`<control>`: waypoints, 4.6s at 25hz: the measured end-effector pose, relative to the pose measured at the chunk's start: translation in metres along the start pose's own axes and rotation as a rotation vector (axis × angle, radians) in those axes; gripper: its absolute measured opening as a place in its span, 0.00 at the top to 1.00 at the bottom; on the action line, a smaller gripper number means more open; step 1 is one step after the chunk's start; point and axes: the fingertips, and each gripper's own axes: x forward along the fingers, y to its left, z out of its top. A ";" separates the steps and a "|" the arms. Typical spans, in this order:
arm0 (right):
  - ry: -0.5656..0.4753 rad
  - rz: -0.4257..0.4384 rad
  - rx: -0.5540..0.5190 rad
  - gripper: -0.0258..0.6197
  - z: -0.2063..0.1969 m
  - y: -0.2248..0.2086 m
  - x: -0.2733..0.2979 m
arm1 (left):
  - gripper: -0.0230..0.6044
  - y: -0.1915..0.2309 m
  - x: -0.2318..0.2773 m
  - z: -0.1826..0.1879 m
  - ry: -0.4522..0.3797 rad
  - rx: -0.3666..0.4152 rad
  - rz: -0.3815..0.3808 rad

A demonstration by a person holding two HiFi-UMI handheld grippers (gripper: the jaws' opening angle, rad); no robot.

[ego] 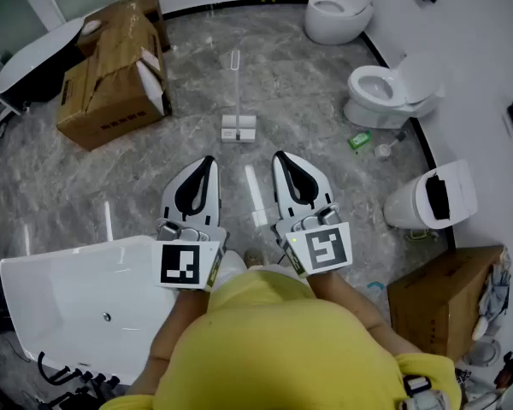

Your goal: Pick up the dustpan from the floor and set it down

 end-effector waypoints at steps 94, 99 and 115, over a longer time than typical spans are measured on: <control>0.955 -0.202 0.344 0.70 -0.403 -0.193 0.482 | 0.96 0.267 0.452 -0.181 0.342 -0.123 -0.184; 0.941 -0.242 0.342 0.77 -0.398 -0.205 0.475 | 0.96 0.268 0.451 -0.182 0.340 -0.128 -0.180; 0.730 -0.104 0.092 0.77 -0.293 -0.209 0.478 | 0.96 0.244 0.451 -0.178 0.326 -0.130 -0.228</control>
